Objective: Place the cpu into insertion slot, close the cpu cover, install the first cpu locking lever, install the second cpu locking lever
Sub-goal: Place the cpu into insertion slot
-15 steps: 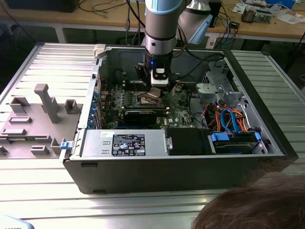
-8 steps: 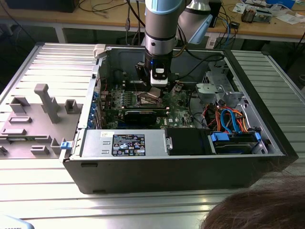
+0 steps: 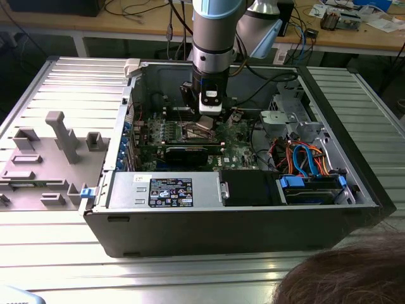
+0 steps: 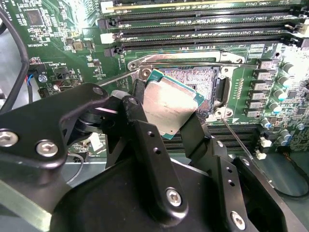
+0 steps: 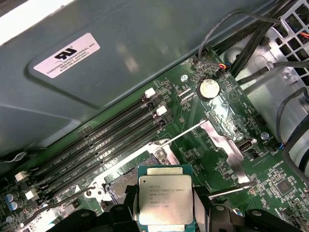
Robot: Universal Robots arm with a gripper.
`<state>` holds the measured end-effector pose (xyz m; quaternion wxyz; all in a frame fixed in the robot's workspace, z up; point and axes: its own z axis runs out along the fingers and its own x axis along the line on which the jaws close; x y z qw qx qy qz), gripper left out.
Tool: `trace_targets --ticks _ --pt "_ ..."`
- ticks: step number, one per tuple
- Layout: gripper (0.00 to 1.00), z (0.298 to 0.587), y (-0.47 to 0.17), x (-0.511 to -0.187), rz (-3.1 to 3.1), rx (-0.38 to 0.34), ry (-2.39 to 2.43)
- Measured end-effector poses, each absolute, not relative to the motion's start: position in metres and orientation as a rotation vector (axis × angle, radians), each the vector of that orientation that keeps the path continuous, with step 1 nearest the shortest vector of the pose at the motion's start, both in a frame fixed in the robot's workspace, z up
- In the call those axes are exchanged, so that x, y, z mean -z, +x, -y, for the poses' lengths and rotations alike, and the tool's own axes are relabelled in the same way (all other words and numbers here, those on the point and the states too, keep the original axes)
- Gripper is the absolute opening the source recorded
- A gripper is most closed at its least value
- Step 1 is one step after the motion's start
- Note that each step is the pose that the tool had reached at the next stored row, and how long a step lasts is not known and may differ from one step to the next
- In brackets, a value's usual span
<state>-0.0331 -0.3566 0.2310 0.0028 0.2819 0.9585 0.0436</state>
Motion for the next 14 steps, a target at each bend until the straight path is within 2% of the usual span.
trace_targets --ticks 14 --pt "0.55 0.3566 -0.0331 -0.231 -2.991 -0.137 0.928"
